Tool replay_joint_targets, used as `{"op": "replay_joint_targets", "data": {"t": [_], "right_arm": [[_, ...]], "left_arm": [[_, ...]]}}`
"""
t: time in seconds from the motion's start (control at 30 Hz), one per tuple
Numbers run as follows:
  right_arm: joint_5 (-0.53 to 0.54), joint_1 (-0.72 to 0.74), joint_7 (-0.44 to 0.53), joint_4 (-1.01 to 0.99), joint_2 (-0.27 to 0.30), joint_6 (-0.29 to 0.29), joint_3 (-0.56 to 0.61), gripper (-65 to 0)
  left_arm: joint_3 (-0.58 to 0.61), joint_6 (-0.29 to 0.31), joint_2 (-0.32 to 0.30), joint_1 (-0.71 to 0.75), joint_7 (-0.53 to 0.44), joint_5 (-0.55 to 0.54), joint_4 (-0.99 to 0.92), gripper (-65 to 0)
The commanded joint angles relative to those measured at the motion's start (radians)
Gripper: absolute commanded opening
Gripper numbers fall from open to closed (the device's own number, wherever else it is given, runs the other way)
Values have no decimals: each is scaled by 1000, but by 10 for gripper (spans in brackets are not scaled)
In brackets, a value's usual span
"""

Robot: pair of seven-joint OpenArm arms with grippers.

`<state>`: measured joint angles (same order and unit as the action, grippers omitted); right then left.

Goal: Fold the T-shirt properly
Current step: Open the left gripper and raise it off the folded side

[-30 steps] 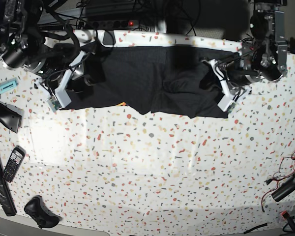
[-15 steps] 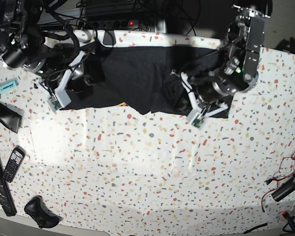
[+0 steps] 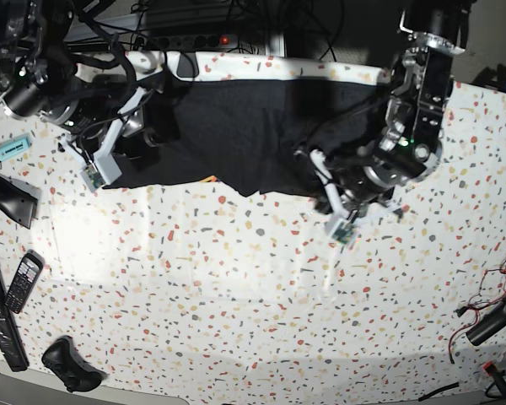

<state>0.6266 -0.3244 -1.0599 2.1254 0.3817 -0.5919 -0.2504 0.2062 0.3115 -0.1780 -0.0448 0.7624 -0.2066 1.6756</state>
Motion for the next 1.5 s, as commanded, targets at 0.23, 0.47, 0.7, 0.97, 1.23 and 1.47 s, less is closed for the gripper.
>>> {"op": "replay_joint_targets", "data": {"t": [0.23,0.47,0.7,0.97,1.23,1.47], "right_arm": [[10,9,27,19,9,-3,-6,-396],[10,9,27,19,9,-3,-6,-396],[10,9,28,19,9,-3,-6,-396],[10,11,31,19,9,-3,-6,-396],[10,11,31,19,9,-3,-6,-396],[10,11,31,19,9,-3,-6,-396]], "left_arm": [[-128,-16,-97,149,-148,-24,19,-650],[-167,28,-97,227,-97,-98,19,-650],[-165,154,-76,310,-97,-209,20,-650],[-166,102,-69,237,-127,-81,23,-650],[-166,-71,-91,158,-165,148,34,-650],[-166,-56,-176,244,-148,-66,233,-650]]}}
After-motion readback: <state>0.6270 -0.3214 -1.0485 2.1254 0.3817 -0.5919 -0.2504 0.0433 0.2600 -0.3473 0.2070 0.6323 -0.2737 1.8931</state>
